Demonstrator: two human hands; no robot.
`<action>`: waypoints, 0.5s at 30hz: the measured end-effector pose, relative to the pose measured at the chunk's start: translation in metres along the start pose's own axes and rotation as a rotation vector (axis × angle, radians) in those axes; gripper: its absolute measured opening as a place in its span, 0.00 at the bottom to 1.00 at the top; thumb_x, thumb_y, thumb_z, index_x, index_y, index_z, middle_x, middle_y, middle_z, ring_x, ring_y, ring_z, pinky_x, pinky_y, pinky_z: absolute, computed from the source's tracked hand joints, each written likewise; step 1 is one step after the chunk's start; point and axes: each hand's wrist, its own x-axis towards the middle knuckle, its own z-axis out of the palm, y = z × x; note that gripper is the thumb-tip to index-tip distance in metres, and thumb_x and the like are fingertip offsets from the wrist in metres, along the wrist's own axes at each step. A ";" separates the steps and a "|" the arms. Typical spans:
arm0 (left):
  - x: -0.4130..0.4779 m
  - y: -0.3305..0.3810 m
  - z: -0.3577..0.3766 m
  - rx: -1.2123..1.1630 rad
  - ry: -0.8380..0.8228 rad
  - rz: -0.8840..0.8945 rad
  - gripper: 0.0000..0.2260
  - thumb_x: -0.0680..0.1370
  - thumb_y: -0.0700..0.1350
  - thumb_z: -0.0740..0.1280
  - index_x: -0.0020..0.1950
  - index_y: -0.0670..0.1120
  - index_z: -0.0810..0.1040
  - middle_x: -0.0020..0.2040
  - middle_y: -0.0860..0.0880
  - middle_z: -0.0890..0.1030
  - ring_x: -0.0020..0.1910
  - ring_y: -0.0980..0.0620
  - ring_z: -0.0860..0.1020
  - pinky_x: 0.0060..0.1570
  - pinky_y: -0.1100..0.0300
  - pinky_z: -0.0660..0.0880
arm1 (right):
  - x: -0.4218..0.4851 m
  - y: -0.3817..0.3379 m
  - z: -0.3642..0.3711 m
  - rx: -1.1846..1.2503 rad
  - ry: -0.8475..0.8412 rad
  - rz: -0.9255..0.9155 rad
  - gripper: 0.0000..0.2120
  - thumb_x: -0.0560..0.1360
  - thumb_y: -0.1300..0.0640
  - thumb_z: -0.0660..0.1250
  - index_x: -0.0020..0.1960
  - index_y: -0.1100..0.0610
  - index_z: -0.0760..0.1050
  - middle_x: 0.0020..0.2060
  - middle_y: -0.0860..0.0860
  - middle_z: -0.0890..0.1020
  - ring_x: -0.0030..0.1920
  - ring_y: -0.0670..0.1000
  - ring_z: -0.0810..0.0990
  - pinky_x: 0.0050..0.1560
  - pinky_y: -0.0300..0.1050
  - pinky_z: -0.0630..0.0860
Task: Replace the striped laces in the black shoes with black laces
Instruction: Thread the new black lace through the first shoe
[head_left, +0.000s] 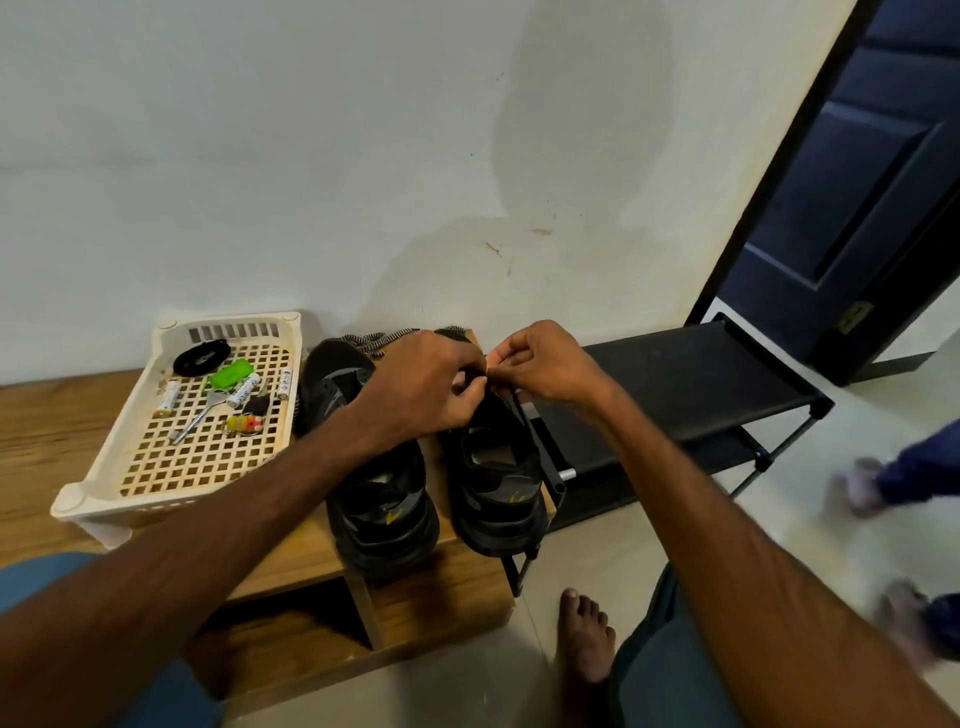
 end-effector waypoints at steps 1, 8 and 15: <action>0.001 0.000 0.001 -0.043 0.005 -0.029 0.06 0.74 0.45 0.72 0.47 0.45 0.86 0.29 0.55 0.78 0.30 0.57 0.77 0.38 0.56 0.77 | 0.000 -0.001 0.001 -0.041 0.000 -0.016 0.06 0.77 0.61 0.74 0.51 0.63 0.84 0.39 0.55 0.87 0.38 0.48 0.84 0.41 0.39 0.81; 0.017 -0.022 0.008 -0.690 -0.282 -0.707 0.10 0.72 0.45 0.76 0.46 0.38 0.87 0.27 0.53 0.73 0.25 0.59 0.68 0.24 0.66 0.63 | -0.014 -0.005 0.001 -0.243 0.044 -0.098 0.04 0.74 0.61 0.77 0.49 0.55 0.86 0.43 0.49 0.87 0.43 0.45 0.85 0.48 0.37 0.81; 0.020 -0.034 0.014 -0.821 -0.344 -0.810 0.19 0.73 0.46 0.76 0.56 0.32 0.82 0.29 0.51 0.69 0.25 0.56 0.63 0.25 0.63 0.59 | -0.021 -0.008 0.007 -0.203 0.129 -0.058 0.05 0.71 0.56 0.81 0.43 0.56 0.87 0.35 0.48 0.86 0.35 0.43 0.84 0.35 0.32 0.77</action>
